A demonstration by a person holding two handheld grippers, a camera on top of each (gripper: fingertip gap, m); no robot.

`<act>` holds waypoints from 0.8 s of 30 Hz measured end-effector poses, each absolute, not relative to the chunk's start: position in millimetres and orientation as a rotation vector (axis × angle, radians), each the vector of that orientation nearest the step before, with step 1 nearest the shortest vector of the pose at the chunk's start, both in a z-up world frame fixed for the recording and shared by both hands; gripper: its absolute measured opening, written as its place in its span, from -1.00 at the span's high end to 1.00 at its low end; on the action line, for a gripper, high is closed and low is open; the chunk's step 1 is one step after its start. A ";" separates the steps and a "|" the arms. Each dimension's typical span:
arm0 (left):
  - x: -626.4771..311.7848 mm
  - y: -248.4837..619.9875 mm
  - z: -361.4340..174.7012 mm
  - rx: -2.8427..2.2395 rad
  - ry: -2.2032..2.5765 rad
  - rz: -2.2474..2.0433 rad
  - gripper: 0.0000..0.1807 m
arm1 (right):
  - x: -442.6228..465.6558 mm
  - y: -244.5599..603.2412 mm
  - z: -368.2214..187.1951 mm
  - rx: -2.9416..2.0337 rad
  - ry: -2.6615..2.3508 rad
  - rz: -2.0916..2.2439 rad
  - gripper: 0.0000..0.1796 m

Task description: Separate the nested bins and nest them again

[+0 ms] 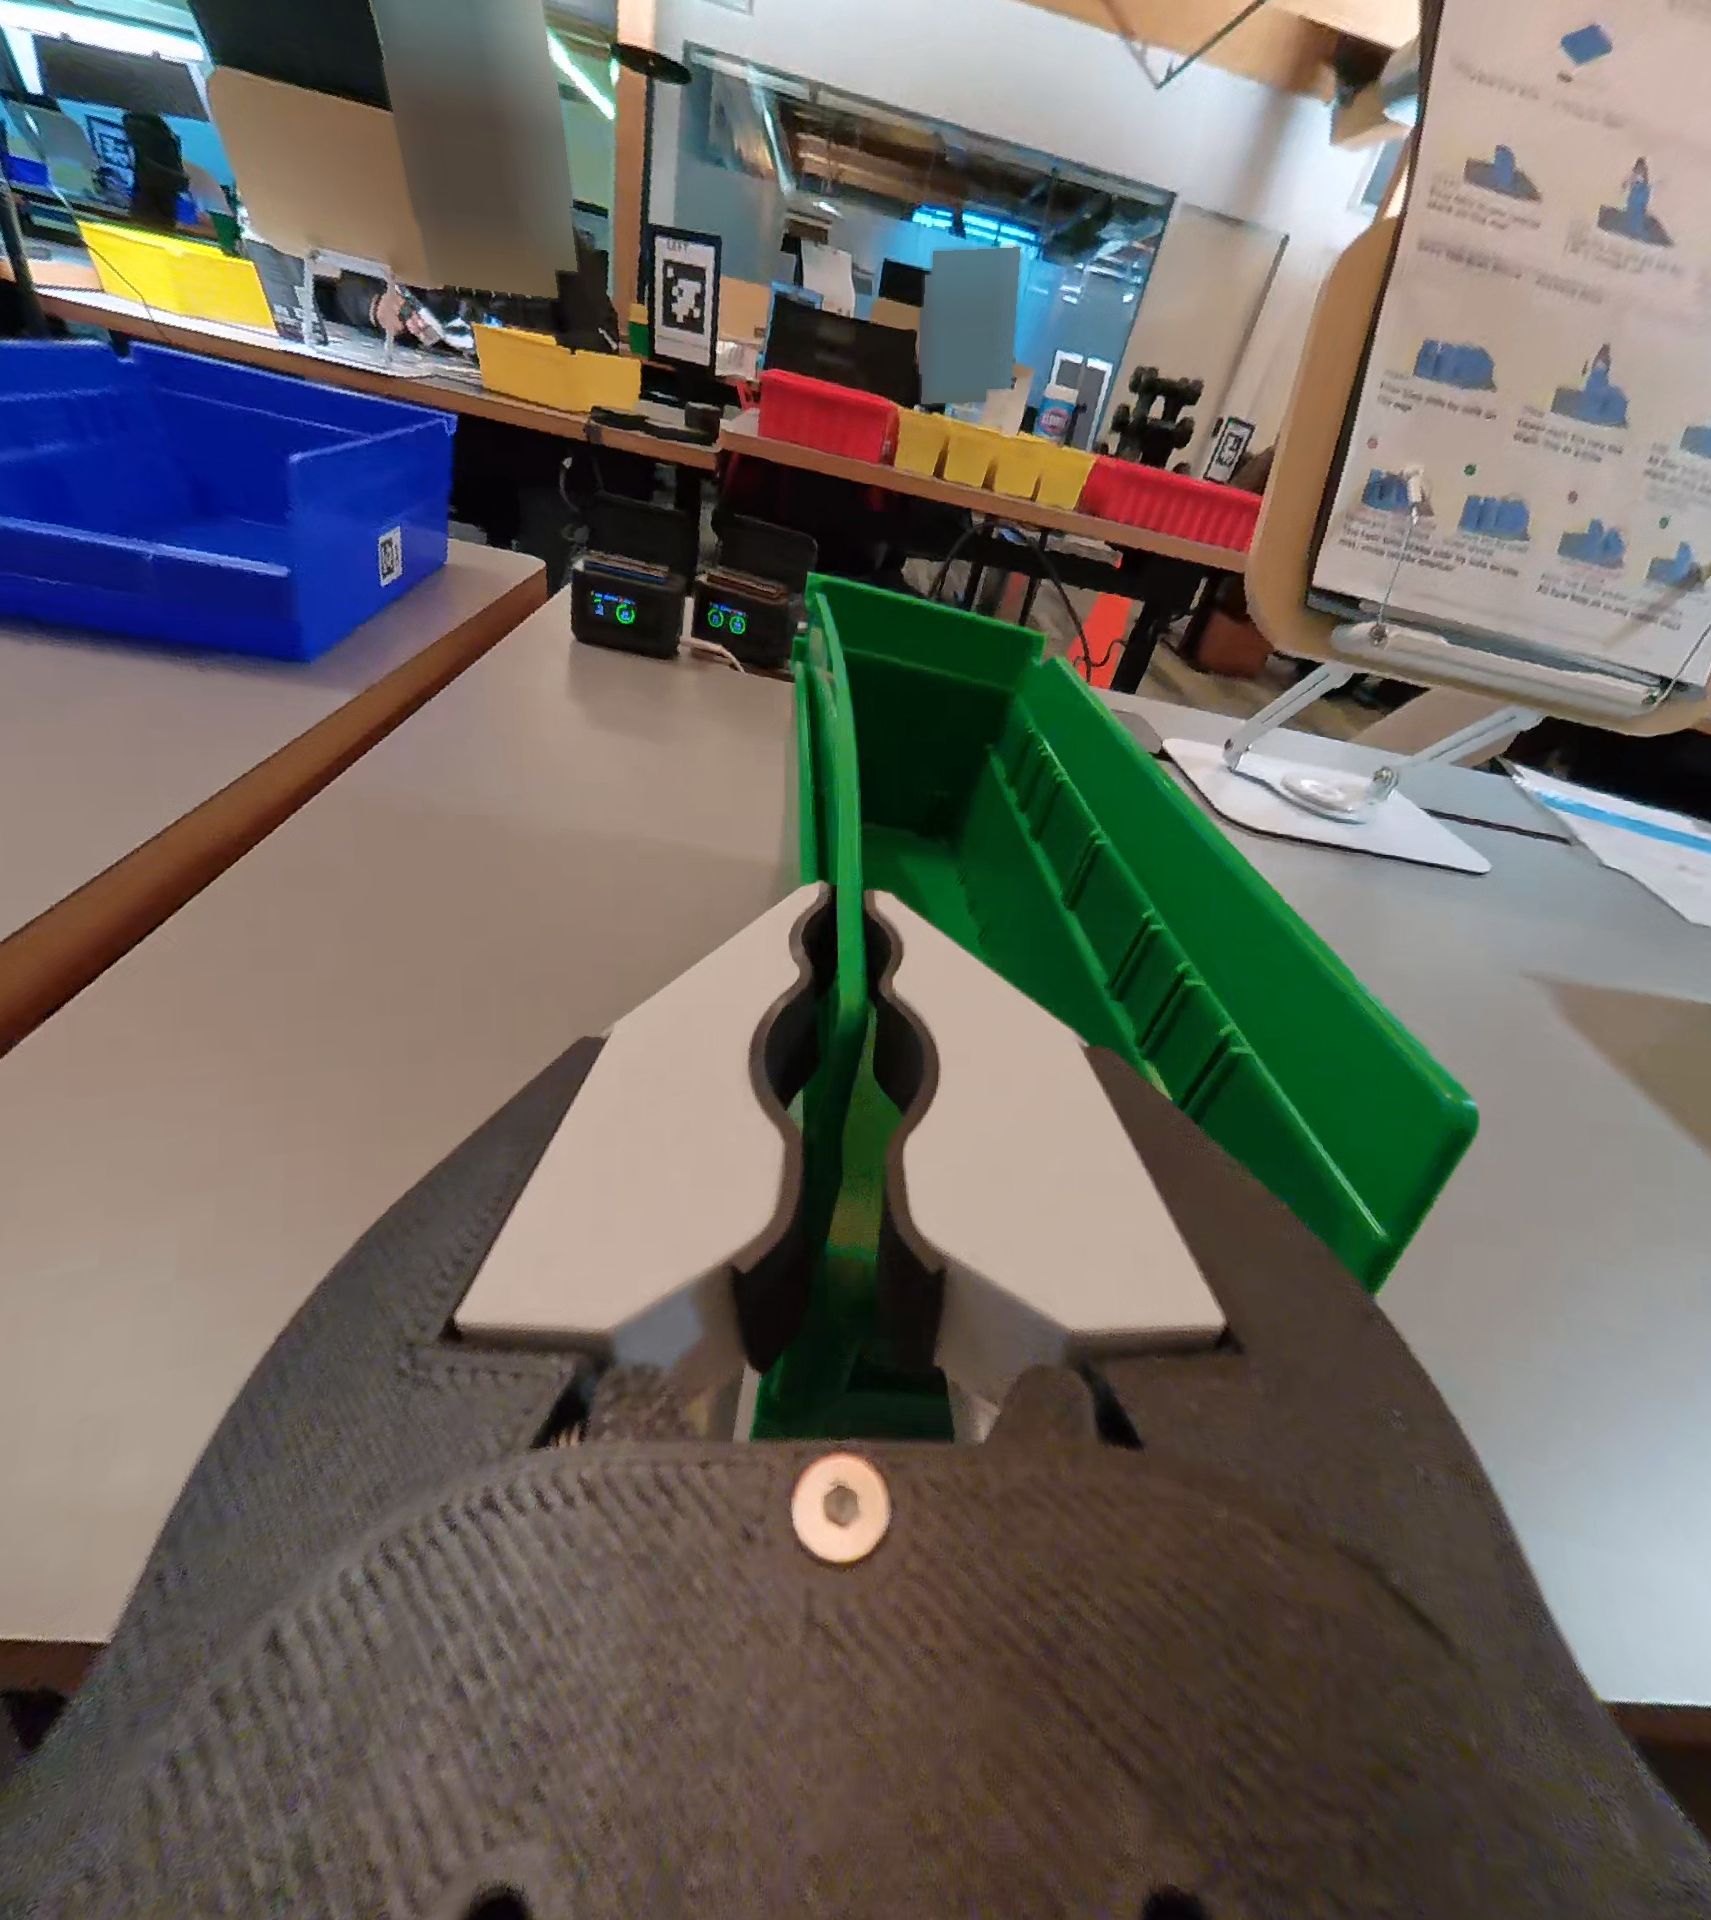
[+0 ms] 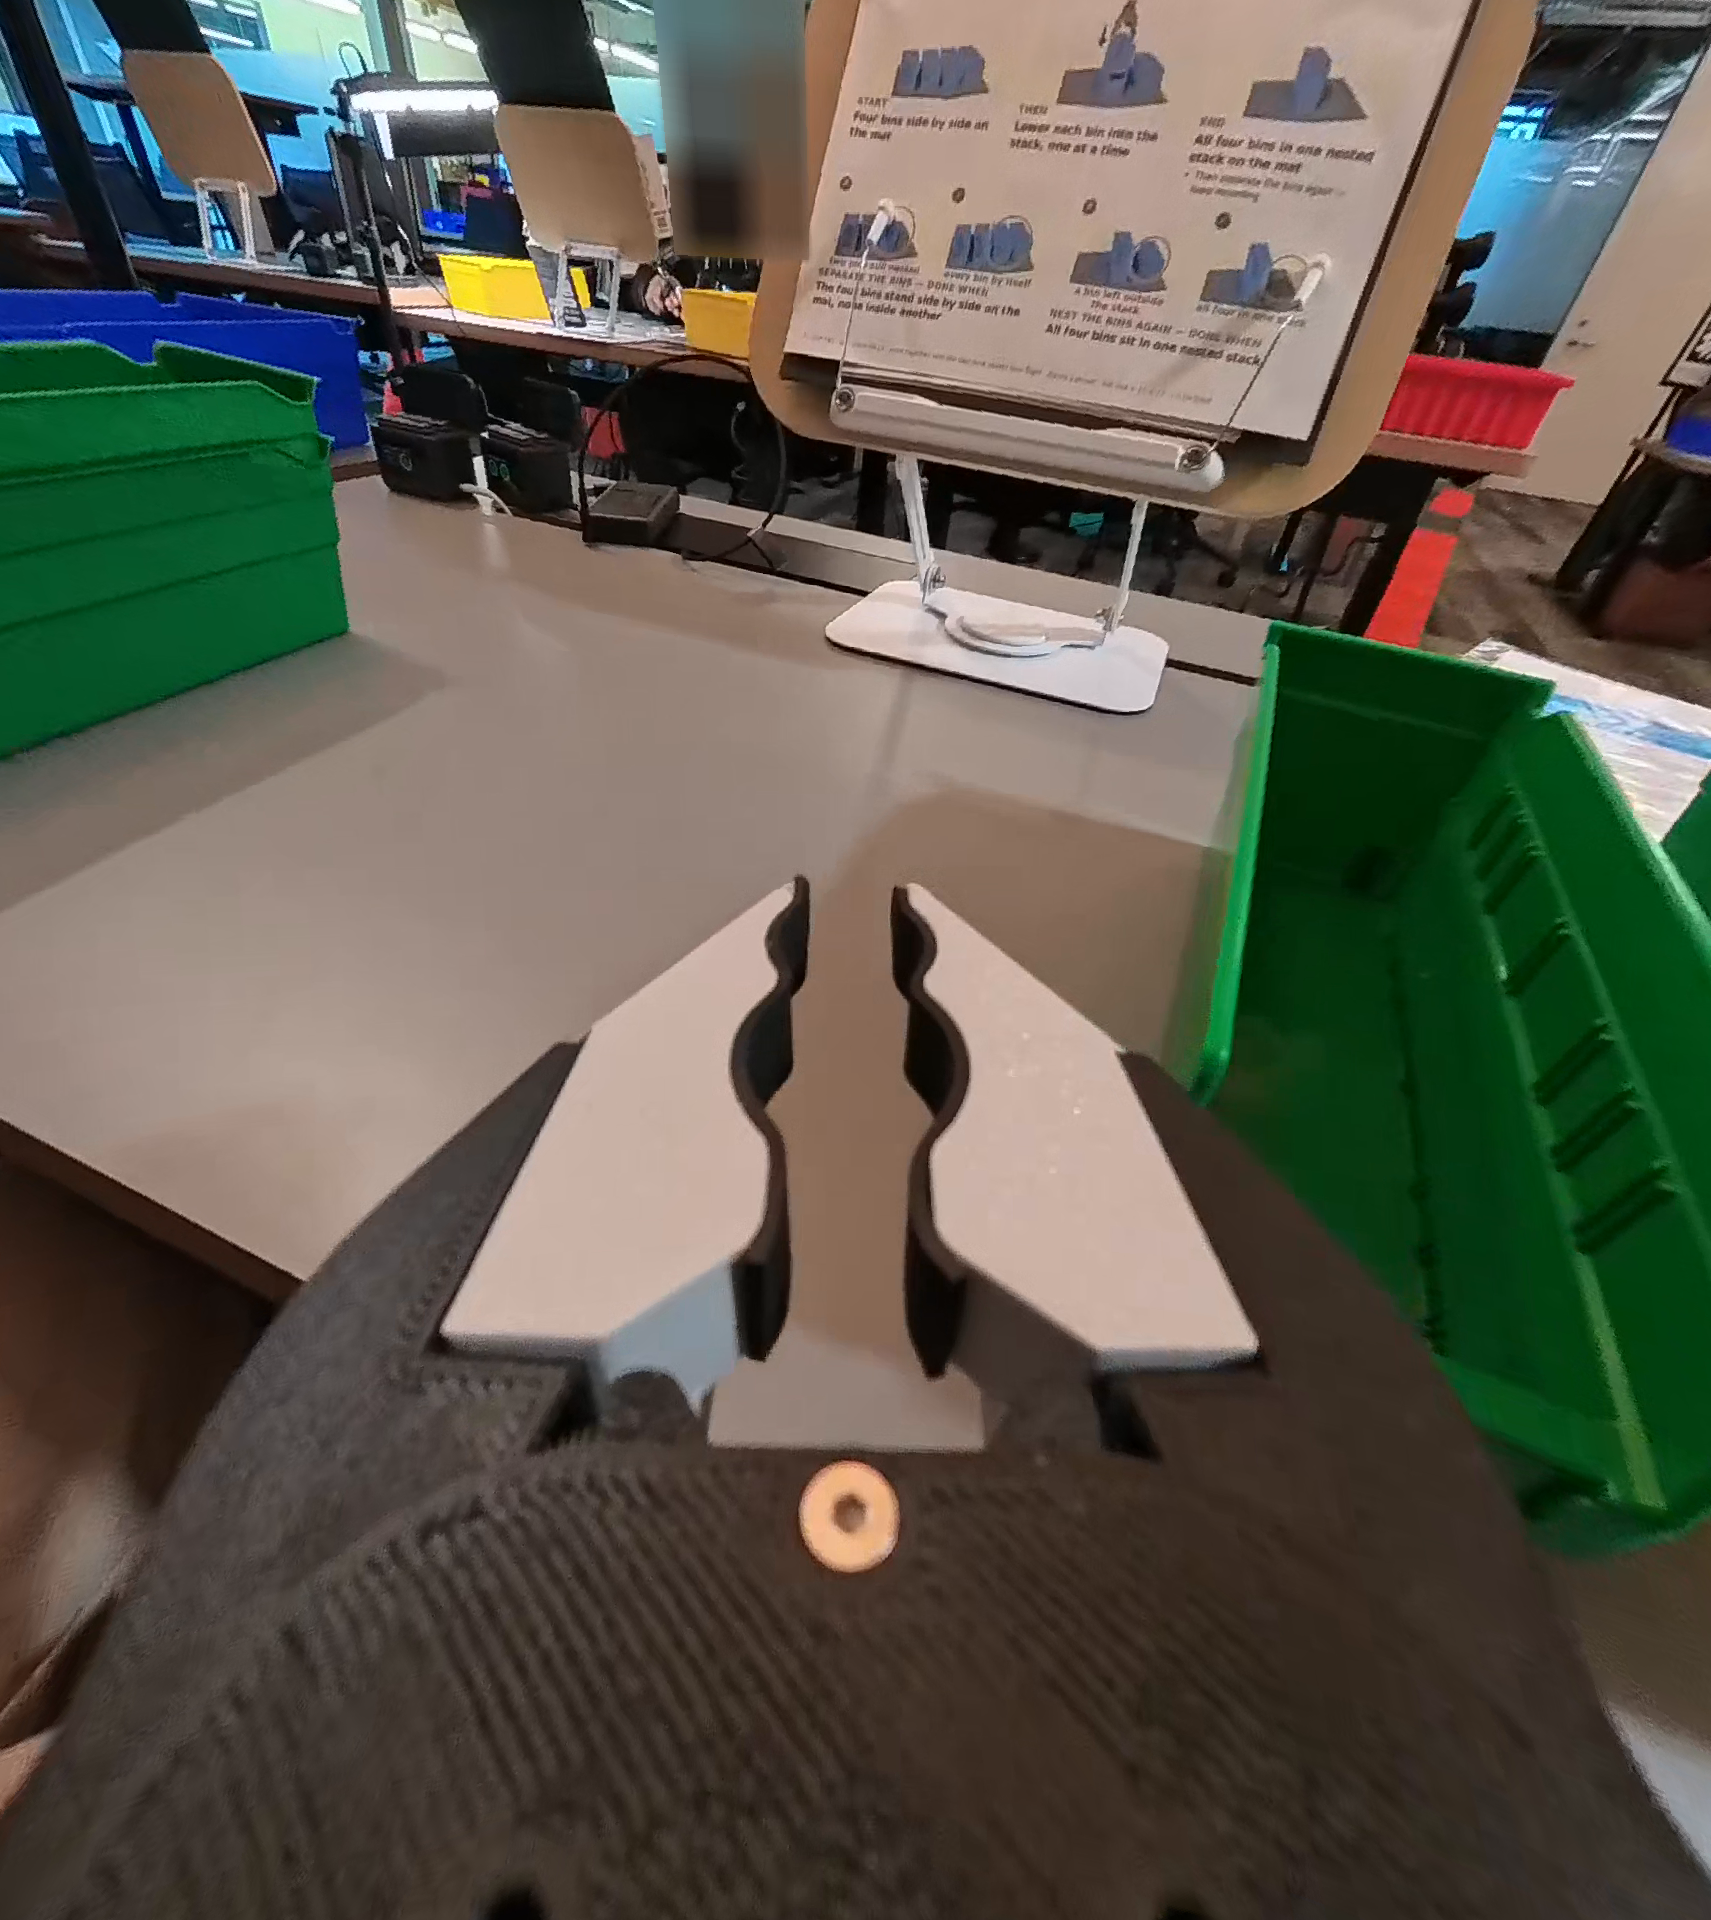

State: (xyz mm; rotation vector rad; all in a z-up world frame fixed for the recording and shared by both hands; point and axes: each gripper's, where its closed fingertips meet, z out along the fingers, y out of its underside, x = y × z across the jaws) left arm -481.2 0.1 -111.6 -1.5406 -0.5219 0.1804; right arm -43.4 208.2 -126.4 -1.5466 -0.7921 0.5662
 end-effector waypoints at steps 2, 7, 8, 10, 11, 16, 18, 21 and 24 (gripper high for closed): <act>-480.7 -2.0 -106.8 -1.522 -0.519 0.191 1.00 | -44.0 207.1 -126.9 -1.540 -0.807 0.548 0.84; -480.4 -7.9 -90.8 -1.439 -0.525 0.199 1.00 | -45.1 205.3 -129.4 -1.538 -0.830 0.529 0.84; -481.4 -9.8 -88.0 -1.426 -0.525 0.195 1.00 | -44.7 205.2 -129.4 -1.538 -0.830 0.529 0.84; -482.5 -13.2 -82.6 -1.396 -0.522 0.186 1.00 | -44.0 205.5 -129.1 -1.538 -0.827 0.531 0.84; -482.6 -13.8 -81.5 -1.391 -0.524 0.180 1.00 | -44.0 205.7 -129.2 -1.540 -0.826 0.533 0.84; -479.5 -14.9 -75.0 -1.361 -0.517 0.159 1.00 | -44.8 205.5 -131.4 -1.545 -0.835 0.536 0.84; -478.1 -16.5 -70.4 -1.332 -0.513 0.122 1.00 | -45.3 205.4 -132.0 -1.545 -0.839 0.536 0.84; -477.5 -19.5 -63.6 -1.261 -0.545 0.029 1.00 | -46.0 205.4 -133.5 -1.549 -0.846 0.536 0.84; -474.1 -19.8 -60.1 -1.240 -0.533 0.011 1.00 | -46.2 205.5 -133.9 -1.551 -0.848 0.538 0.84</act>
